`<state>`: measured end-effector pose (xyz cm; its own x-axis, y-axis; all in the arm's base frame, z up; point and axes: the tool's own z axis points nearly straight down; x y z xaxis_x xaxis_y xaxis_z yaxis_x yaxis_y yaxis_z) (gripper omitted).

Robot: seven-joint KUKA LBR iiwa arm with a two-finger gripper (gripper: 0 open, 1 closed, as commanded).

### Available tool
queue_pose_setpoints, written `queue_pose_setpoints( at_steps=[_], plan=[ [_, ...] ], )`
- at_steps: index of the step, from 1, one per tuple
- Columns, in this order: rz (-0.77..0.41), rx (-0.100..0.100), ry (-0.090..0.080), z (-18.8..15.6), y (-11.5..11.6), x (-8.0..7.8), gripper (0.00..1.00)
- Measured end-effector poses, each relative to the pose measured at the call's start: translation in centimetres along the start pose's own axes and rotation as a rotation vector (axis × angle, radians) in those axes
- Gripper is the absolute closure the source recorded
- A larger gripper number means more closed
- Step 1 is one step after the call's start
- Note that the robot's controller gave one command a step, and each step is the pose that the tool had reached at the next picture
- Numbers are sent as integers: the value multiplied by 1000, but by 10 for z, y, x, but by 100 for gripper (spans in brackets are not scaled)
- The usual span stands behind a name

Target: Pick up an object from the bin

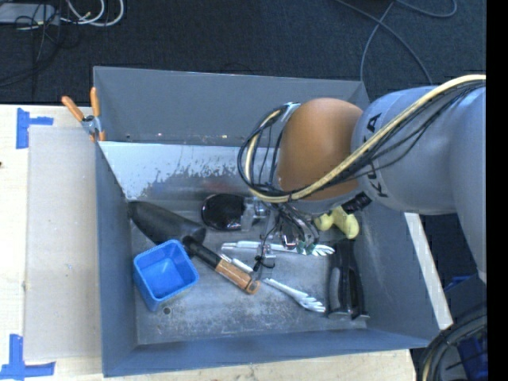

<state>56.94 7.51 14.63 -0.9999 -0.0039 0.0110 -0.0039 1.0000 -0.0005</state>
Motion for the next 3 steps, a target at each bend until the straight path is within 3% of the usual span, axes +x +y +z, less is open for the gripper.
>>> queue_pose_setpoints(
  at_steps=[1, 2, 3],
  plan=[
    [2, -1, -8, -5, 0, -2, 0],
    [141, -1, -5, 56, 4, 21, 0],
    [203, -2, -9, 38, 8, 37, 0]
  ],
)
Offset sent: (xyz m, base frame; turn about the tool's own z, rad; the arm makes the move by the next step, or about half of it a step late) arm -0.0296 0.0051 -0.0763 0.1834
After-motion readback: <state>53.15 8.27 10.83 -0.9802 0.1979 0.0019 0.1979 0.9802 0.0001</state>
